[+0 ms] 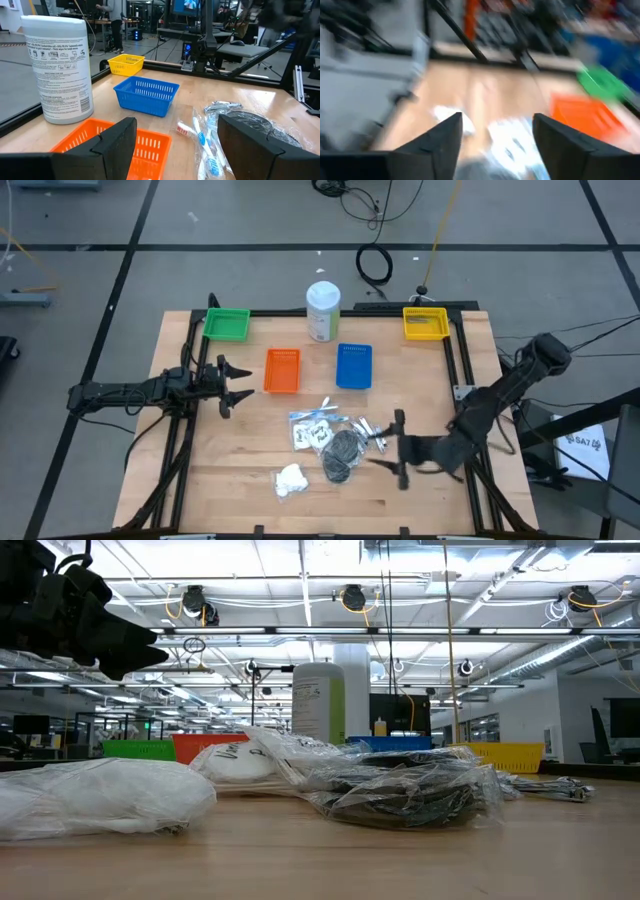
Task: Pick & Place Travel size toiletries
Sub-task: Put the nail cutter into the yellow bin
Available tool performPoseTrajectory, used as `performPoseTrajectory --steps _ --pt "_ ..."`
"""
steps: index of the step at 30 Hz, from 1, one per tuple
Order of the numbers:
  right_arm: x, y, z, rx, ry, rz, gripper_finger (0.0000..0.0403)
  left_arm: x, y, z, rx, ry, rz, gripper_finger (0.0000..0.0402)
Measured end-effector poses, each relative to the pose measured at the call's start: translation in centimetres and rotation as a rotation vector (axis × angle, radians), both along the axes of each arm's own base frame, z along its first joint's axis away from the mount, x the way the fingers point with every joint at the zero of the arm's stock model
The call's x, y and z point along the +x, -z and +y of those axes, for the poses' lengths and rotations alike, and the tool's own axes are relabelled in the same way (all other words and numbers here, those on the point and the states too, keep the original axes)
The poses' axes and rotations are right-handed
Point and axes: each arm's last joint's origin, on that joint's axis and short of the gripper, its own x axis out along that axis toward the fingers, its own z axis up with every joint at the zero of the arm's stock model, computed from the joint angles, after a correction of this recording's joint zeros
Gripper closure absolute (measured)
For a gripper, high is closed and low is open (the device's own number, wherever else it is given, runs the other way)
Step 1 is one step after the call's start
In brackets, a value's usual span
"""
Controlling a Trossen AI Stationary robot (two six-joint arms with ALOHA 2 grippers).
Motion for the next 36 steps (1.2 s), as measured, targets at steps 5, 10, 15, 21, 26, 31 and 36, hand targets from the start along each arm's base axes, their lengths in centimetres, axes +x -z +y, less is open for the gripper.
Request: performPoseTrajectory --steps 5,10,15,21,26,31,36 --pt "0.9 2.6 -2.5 0.096 0.261 0.255 0.0145 0.0 0.0 0.0 0.000 0.000 0.000 0.0128" --pt "1.2 5.7 -5.2 0.229 0.461 0.521 0.0160 0.0 0.0 0.0 0.000 0.000 0.000 0.0128" --pt "1.7 8.8 -6.7 0.330 0.515 0.674 0.0172 0.0 0.0 0.0 0.000 0.000 0.000 0.0128" --pt "1.7 11.8 -8.1 0.342 0.547 0.763 0.0174 0.0 0.0 0.0 0.000 0.000 0.000 0.0128" --pt "1.3 12.7 -9.0 0.456 0.593 0.829 0.0174 0.0 0.0 0.0 0.000 0.000 0.000 0.0128" --pt "0.6 13.3 -9.3 0.507 0.646 0.844 0.0175 0.0 0.0 0.0 0.000 0.000 0.001 0.0128" --pt "0.3 13.3 -9.5 0.627 0.732 0.872 0.0175 0.0 0.0 0.0 0.000 0.000 0.000 0.0128"
